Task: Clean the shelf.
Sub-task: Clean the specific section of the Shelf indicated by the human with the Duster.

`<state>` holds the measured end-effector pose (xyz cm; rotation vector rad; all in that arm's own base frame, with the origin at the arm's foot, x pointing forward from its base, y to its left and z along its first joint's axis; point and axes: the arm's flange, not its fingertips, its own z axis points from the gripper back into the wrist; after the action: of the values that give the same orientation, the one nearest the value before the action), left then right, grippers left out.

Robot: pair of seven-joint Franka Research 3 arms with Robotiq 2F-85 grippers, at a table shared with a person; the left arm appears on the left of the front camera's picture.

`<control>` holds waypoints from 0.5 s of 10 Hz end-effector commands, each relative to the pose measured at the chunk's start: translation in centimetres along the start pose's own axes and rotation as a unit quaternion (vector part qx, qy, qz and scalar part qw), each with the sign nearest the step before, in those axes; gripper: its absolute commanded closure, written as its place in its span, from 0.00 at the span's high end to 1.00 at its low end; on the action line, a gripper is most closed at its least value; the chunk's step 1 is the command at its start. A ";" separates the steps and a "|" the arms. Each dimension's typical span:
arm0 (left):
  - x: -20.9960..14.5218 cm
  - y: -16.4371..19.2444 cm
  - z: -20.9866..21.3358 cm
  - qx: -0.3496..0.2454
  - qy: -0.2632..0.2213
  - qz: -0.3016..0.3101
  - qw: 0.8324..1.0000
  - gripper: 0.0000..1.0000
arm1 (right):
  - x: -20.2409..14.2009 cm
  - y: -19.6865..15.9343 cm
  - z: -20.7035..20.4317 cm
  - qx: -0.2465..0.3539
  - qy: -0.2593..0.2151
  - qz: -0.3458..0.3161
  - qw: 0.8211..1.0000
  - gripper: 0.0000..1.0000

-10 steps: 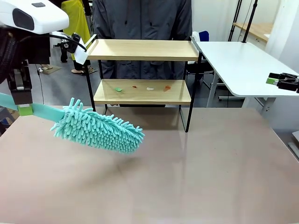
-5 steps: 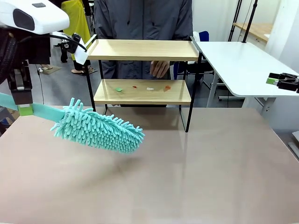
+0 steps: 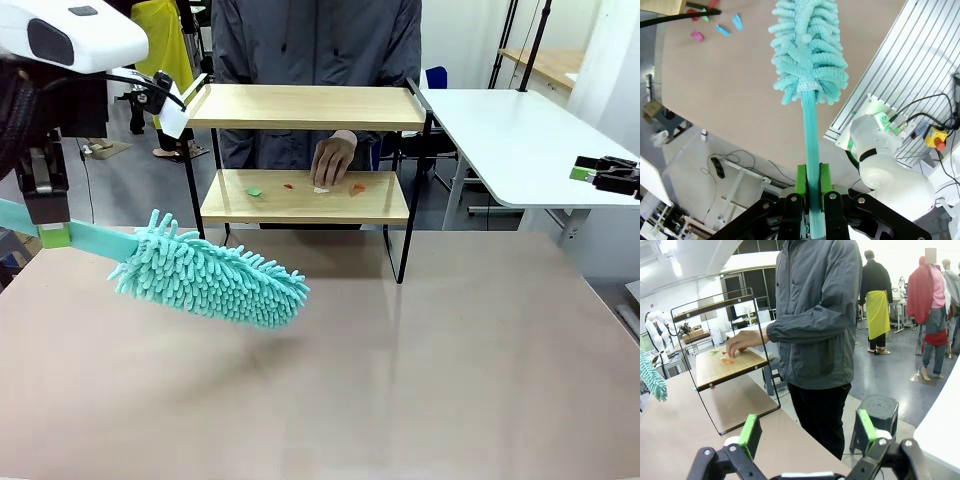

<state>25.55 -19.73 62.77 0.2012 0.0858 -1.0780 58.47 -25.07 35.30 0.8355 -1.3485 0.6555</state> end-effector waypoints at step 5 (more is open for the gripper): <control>-0.2 -0.2 -0.3 0.001 -0.009 0.001 1.000 0.13 | 0.3 0.0 -0.1 -0.001 -0.003 0.003 1.000 1.00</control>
<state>25.55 -19.73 62.77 0.2012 0.0858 -1.0780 58.47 -25.08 35.30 0.8355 -1.3485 0.6555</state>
